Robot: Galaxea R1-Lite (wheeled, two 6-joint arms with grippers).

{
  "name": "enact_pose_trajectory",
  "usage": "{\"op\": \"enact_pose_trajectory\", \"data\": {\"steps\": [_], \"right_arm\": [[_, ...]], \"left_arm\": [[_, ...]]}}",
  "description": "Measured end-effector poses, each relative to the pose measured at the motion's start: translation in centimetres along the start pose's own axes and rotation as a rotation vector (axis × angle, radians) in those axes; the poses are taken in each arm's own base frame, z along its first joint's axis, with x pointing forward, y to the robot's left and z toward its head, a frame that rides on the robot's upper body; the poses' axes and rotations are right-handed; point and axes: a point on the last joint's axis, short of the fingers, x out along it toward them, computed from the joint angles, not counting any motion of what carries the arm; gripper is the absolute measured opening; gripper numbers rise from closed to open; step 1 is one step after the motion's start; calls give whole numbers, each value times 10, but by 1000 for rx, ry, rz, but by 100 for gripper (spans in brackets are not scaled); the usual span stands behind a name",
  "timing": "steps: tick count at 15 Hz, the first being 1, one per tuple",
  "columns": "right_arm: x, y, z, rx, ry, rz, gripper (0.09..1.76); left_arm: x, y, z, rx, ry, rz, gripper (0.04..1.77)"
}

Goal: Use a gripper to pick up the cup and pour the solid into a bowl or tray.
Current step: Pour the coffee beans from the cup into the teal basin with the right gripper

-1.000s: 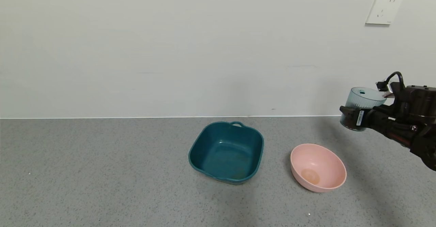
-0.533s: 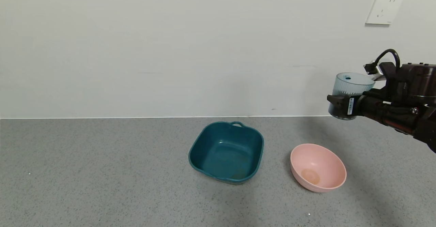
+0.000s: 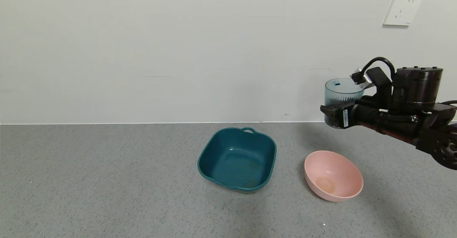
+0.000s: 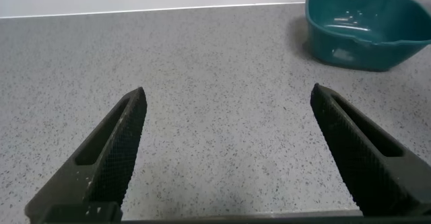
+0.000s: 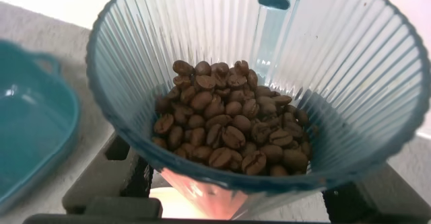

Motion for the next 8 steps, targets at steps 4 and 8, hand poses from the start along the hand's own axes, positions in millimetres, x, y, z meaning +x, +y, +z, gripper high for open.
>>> {"op": "enact_pose_trajectory", "data": {"steps": [4,8], "right_arm": [[12,18,-1,-126,8,14,137],[28,29,-1,-231,10,16,137]], "left_arm": [[0,0,0,0,0,0,175],[0,0,0,0,0,0,175]]}}
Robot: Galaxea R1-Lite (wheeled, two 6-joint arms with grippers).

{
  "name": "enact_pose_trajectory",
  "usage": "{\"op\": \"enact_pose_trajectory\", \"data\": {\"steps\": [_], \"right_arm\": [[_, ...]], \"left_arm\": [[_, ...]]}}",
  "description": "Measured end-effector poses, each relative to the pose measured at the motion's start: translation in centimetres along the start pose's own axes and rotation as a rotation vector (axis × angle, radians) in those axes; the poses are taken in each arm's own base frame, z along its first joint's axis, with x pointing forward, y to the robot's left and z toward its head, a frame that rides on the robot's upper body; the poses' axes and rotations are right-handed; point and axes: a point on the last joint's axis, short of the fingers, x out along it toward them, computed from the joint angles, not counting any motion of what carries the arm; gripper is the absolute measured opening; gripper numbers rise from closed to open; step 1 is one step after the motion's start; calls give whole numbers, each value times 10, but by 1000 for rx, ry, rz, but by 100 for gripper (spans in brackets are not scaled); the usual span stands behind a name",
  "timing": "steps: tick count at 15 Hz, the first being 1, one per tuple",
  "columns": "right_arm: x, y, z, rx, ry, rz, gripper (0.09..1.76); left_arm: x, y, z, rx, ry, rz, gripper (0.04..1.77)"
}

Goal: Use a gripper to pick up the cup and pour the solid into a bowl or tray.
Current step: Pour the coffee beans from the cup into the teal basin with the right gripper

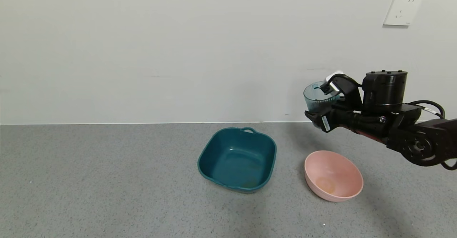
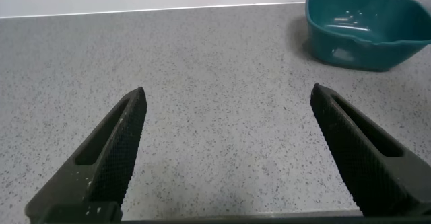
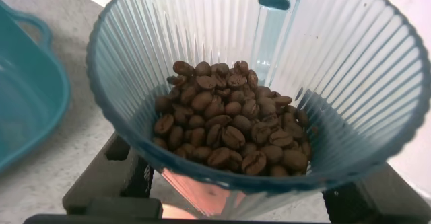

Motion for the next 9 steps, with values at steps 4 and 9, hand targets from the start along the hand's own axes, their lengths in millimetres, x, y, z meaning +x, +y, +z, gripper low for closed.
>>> {"op": "enact_pose_trajectory", "data": {"steps": [4,9], "right_arm": [[11,17,2,-111,32,14,137],[19,43,1,-226,35,62,137]], "left_arm": [[0,0,0,0,0,0,175],[0,0,0,0,0,0,175]]}}
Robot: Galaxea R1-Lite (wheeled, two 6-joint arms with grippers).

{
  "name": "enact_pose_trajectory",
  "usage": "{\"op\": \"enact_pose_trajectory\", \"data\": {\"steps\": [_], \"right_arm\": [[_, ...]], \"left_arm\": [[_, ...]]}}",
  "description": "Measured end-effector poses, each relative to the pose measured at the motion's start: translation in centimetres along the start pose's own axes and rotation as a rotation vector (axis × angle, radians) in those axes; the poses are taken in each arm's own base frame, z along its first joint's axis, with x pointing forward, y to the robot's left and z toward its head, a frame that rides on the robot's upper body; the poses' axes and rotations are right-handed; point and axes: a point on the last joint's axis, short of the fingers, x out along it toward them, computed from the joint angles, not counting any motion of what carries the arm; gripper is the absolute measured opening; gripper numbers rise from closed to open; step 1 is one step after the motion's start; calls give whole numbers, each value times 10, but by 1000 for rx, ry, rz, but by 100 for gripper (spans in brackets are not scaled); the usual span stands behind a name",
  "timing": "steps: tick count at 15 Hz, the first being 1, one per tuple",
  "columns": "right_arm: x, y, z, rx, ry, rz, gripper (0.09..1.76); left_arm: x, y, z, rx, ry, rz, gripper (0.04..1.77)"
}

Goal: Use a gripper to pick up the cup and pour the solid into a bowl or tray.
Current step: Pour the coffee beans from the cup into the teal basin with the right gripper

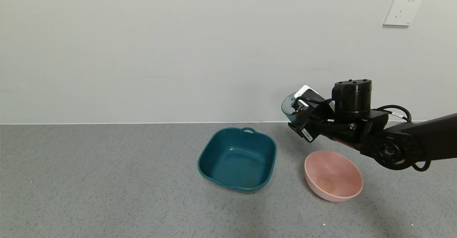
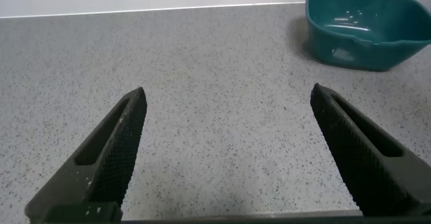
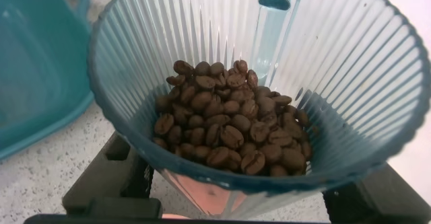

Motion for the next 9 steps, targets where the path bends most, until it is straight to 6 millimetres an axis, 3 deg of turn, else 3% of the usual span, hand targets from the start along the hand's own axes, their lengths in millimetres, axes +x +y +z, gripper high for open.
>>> {"op": "enact_pose_trajectory", "data": {"steps": [9], "right_arm": [[17,32,12,-181,68,-10,137]], "left_arm": [[0,0,0,0,0,0,175]]}}
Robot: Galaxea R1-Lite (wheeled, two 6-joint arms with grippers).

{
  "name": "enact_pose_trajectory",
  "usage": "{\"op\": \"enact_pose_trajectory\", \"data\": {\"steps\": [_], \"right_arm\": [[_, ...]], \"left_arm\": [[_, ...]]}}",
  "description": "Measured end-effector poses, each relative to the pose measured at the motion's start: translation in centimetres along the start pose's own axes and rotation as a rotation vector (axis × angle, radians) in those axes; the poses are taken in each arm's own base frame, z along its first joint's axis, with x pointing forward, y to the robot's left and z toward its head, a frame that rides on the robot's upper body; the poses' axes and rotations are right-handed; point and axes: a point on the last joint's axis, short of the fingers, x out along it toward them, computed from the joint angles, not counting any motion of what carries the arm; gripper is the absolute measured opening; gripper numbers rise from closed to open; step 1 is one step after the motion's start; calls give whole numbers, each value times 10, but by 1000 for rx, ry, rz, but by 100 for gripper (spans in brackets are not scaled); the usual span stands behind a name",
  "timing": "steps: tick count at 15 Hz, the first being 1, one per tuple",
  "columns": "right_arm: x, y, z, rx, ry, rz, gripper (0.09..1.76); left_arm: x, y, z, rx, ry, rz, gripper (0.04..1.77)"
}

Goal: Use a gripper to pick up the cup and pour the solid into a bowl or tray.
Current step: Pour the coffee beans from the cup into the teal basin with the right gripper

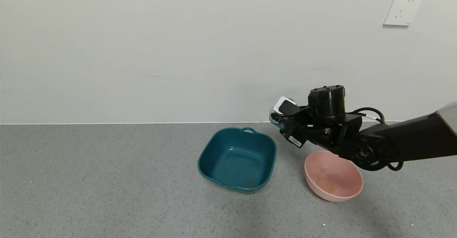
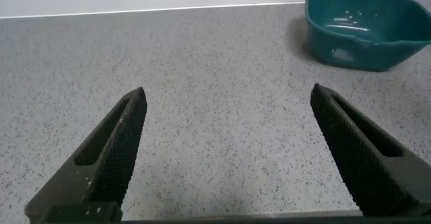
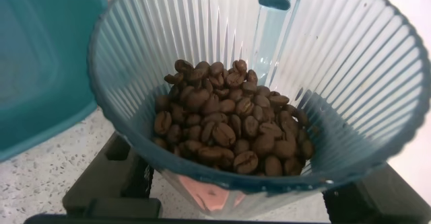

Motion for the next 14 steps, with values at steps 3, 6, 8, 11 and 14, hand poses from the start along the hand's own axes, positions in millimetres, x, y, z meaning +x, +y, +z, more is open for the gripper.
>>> {"op": "enact_pose_trajectory", "data": {"steps": [3,6,8,11,14], "right_arm": [[4,5,7,-93,23,-11,137],[6,11,12,-181,44,-38,137],[8,16,15,-226,54,-52,137],[15,19,19,-291,69,-76,137],[17,24,22,-377,76,-81,137]], "left_arm": [[0,0,0,0,0,0,175],[0,0,0,0,0,0,175],[0,0,0,0,0,0,175],[0,0,0,0,0,0,175],[0,0,0,0,0,0,175]]}}
